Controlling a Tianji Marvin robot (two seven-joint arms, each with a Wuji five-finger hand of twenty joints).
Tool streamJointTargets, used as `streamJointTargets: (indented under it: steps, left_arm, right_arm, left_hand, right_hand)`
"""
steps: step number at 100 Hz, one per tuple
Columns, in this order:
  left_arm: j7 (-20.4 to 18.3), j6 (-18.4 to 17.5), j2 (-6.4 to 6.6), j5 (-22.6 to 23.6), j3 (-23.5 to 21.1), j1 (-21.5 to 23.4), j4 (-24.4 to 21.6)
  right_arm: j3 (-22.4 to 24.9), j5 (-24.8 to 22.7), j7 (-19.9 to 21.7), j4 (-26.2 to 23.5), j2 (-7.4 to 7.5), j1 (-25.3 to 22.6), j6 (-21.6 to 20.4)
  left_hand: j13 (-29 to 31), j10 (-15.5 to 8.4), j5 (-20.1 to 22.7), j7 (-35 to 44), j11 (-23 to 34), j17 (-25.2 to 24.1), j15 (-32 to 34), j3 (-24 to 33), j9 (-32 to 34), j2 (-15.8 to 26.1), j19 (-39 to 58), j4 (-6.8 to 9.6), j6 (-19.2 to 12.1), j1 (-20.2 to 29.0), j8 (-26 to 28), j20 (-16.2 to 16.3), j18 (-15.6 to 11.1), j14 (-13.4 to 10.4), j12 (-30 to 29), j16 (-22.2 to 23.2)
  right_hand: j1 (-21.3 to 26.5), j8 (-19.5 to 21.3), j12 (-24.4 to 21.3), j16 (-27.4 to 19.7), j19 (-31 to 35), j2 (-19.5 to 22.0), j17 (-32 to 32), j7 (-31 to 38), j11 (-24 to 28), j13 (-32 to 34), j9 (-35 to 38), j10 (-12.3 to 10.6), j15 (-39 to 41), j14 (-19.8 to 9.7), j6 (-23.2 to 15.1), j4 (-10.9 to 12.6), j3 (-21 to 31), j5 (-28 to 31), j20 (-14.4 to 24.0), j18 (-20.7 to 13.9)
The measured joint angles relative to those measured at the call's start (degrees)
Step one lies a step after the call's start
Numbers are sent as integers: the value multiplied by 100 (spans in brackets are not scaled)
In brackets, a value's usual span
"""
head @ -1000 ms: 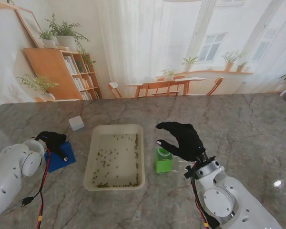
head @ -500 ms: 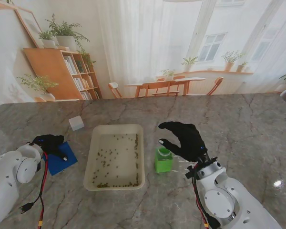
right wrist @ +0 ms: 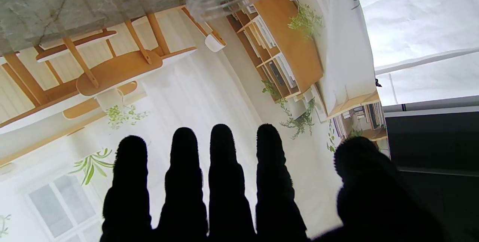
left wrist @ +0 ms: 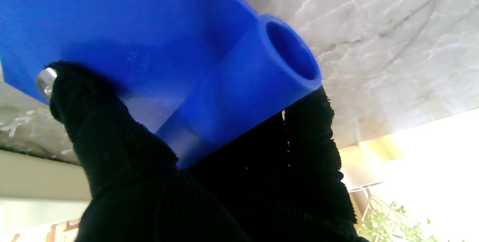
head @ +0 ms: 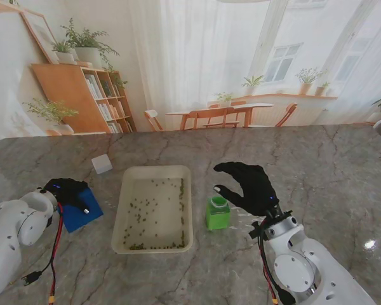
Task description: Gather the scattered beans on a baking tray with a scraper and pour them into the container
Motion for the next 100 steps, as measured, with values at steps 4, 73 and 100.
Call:
streamJointTargets:
  steps: [4, 73, 100]
  left_arm:
    - [6, 65, -4, -101, -12, 18, -14]
    - [-20, -527, -53, 185, -676, 608, -1002]
    - [-165, -928, -53, 503, -958, 868, -1424]
  right_arm:
    - [6, -10, -15, -2, 0, -7, 0]
    - [128, -72, -177, -54, -14, -148, 78]
    - [152, -46, -222, -54, -26, -188, 95]
  left_hand:
    - [-28, 40, -17, 196, -60, -39, 0, 0, 0, -16, -14, 0, 28, 69, 10, 1, 18, 0, 101, 0]
    - [-1081, -241, -660, 1688, 1429, -1020, 1990, 3417, -660, -269, 946, 8, -623, 334, 3713, 562, 200, -304, 1212, 546]
    - [-578, -358, -734, 38, 2181, -723, 3463, 3397, -186, -208, 2004, 2, -321, 192, 1968, 784, 43, -388, 1847, 570]
  right_hand:
    - [0, 0, 0, 0, 0, 0, 0, 1, 0, 1, 0, 0, 0, -1, 0, 0, 0, 0, 1, 0]
    - [30, 0, 62, 42, 0, 62, 55, 5, 3, 63, 4, -46, 32, -8, -1, 1, 0, 5, 4, 0]
    - [109, 0, 63, 42, 0, 62, 56, 31, 4, 63, 9, -60, 33, -10, -9, 1, -100, 67, 5, 0]
